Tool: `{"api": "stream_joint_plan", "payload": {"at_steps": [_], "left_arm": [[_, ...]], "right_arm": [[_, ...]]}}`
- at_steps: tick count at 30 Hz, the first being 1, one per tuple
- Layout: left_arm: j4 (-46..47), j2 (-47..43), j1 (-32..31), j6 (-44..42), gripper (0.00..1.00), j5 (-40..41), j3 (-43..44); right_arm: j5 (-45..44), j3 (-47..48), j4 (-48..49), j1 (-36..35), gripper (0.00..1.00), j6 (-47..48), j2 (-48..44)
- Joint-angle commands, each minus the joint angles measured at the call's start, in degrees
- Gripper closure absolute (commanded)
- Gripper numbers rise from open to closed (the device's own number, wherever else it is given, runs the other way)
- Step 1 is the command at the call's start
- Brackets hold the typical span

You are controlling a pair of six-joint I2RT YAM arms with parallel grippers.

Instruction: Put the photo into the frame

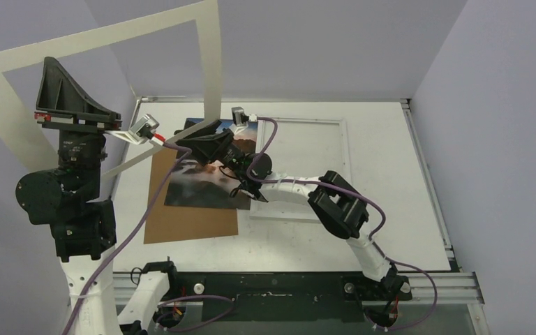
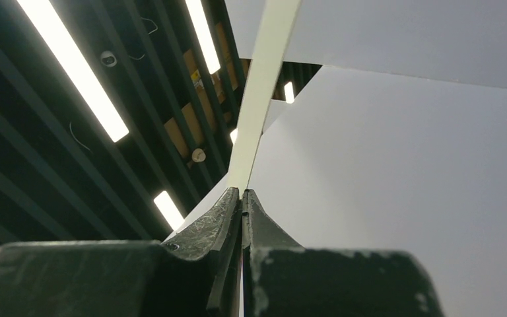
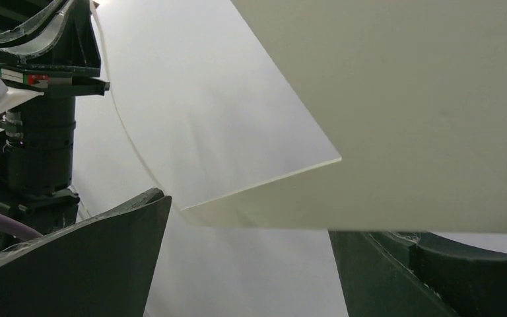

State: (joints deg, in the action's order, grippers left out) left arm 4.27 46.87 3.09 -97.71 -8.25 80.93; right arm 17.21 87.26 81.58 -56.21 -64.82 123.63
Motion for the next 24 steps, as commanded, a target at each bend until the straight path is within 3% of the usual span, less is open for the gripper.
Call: {"api": "stream_joint_plan", "payload": {"at_steps": [1, 3, 6, 10, 14, 18, 24], "left_arm": [[2.39, -0.63, -0.24, 0.77, 1.0, -0.96, 0.02], [2.33, -0.52, -0.19, 0.92, 1.0, -0.98, 0.18], [2.26, -0.3, -0.19, 0.91, 1.0, -0.35, 0.24], [2.39, 0.08, -0.19, 1.11, 1.0, 0.39, 0.13], [2.63, 0.49, -0.19, 0.79, 1.0, 0.84, 0.03], [2.92, 1.09, -0.19, 0.16, 1.0, 1.71, 0.13], [2.93, 1.64, -0.19, -0.86, 1.0, 3.08, -0.49]], "right_arm": [[-2.85, 6.8, 6.98, -1.21, 0.1, -3.33, 3.03], [-3.05, 9.16, 7.75, -1.67, 0.1, -3.54, 4.39], [-3.57, 11.28, 10.11, -1.89, 0.02, -6.07, 6.6], [-5.11, 9.68, 14.68, -1.89, 0.25, -7.52, 7.11], [-4.96, 7.03, 15.97, -1.8, 0.35, -6.82, 5.79], [-4.98, 4.43, 16.92, -1.71, 0.56, -6.55, 4.04], [-5.56, -1.39, 20.08, -1.3, 0.62, -7.34, 0.91]]}}
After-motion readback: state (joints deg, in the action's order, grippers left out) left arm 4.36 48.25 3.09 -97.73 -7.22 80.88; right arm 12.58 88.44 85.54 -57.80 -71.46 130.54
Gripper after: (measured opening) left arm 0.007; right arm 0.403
